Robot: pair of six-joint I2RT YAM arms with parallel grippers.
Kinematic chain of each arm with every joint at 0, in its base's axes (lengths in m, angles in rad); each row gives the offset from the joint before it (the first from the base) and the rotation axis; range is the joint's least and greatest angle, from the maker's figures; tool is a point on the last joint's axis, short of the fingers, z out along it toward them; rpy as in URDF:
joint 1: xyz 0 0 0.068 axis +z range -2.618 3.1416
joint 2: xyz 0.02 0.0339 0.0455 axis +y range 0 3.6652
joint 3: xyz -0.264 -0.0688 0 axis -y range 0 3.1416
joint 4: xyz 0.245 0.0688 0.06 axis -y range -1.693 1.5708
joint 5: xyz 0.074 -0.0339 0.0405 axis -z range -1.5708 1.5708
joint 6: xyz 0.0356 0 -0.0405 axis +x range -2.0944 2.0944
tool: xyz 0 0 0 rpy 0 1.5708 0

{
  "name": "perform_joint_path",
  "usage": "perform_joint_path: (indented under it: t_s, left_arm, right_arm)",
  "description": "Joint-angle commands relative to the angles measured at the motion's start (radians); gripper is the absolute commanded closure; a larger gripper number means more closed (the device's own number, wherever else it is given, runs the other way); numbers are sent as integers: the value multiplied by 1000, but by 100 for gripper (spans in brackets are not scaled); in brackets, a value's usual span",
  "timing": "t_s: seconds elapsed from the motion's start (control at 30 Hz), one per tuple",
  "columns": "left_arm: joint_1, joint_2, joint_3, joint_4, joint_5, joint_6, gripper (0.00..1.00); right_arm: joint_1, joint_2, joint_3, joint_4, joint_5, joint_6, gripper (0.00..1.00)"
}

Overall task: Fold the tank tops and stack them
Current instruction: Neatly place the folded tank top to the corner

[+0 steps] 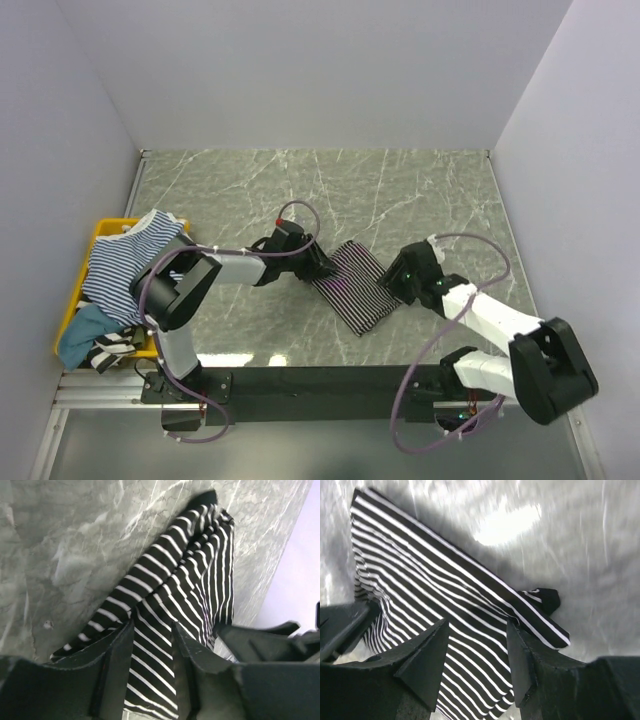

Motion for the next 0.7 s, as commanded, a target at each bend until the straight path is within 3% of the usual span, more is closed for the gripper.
perform_joint_path:
  t_s: [0.0,0.17,0.33,0.4,0.53,0.67]
  left_arm:
    - [1,-48,-8,-3,-63,-8,56]
    - [-25,-98,-12,-19,-66,-7,51]
    - [-80,-147,-98,25,-109,-102,51]
    - [-85,-175,-95,1,-128,-85,51]
    - [-80,-249,-60,-87,-194,-1,48]
    - [-77,-319,-58,-174,-228,18,48]
  right_arm:
    - [-37,67,103,-2,-7,-114,43]
    - [-68,228,323,-72,30,-277,41]
    - [-71,416,587,-133,-31,-352,44]
    - [-67,403,633,-170,-30,-363,45]
    - [-28,264,564,-161,-40,-395,43]
    - [111,177,472,-193,-8,-420,43]
